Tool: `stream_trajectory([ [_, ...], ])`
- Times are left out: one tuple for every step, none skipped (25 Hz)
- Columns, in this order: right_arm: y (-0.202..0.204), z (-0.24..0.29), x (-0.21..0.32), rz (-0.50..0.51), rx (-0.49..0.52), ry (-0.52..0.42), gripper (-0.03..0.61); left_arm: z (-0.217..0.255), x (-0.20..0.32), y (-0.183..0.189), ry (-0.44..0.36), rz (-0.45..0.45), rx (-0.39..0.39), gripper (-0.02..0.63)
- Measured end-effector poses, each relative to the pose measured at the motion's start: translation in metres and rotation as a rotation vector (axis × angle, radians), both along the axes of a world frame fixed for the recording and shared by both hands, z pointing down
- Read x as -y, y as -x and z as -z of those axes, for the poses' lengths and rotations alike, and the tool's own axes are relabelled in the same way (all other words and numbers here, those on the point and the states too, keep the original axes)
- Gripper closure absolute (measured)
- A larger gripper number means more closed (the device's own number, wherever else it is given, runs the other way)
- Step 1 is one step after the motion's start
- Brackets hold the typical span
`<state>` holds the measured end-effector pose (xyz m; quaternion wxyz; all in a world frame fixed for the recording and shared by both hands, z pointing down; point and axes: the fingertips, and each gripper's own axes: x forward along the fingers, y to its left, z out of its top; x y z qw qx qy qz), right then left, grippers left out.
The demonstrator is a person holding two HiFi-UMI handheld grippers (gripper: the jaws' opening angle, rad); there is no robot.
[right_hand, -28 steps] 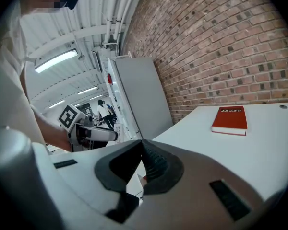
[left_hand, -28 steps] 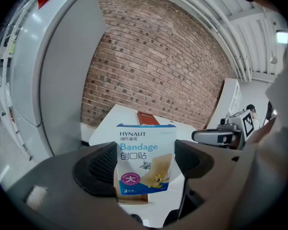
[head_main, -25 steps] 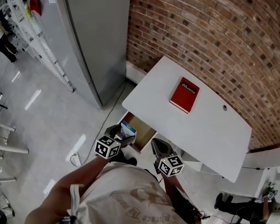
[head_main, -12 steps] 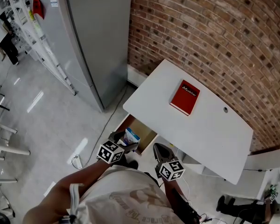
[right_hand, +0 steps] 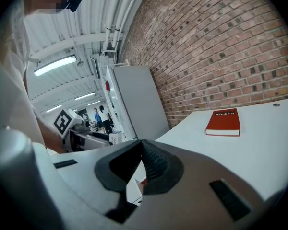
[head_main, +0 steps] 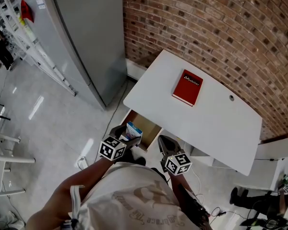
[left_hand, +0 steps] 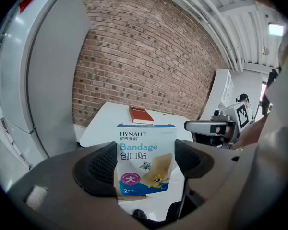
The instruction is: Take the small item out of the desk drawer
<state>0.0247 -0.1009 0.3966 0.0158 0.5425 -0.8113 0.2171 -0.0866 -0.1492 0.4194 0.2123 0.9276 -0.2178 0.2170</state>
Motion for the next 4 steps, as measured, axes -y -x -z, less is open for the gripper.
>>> stream_trajectory([
  [-0.0002,0.0002,0.0005,0.001,0.0,0.0,0.574,0.0004,0.0014,-0.0013,-0.001,0.0,0.001,0.236],
  [-0.0008,0.0004,0.0008,0.001,0.0,0.001,0.574,0.0007,0.0026,-0.0028,-0.001,0.0,0.002,0.236],
  [-0.0018,0.0005,0.0011,0.001,-0.001,0.002,0.574,0.0007,0.0035,-0.0045,-0.002,-0.001,0.002,0.236],
  [-0.003,0.0006,0.0013,0.0,-0.002,0.003,0.574,0.0008,0.0044,-0.0062,-0.002,-0.002,0.003,0.236],
])
